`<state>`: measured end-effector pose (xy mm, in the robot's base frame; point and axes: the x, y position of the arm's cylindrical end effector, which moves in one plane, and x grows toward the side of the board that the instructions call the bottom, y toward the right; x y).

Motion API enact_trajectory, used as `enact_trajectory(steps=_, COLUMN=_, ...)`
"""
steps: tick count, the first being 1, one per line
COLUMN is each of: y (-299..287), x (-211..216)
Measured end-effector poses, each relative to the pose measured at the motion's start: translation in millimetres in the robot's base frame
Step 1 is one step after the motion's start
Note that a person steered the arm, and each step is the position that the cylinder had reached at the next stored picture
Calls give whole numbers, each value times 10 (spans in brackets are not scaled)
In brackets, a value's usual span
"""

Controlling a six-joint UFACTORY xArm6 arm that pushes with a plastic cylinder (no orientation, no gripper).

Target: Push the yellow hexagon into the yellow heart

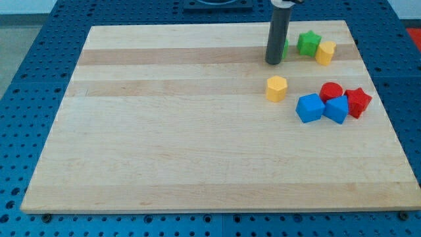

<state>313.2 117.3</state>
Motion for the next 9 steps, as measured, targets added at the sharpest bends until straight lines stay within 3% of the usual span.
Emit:
enact_trajectory(steps=3, y=184, x=-213)
enact_trajectory(steps=4, y=-324, x=-142)
enact_trajectory(steps=5, y=-909, x=183)
enact_trajectory(steps=7, y=-1174, x=1803)
enact_trajectory(steps=9, y=-885, x=1806)
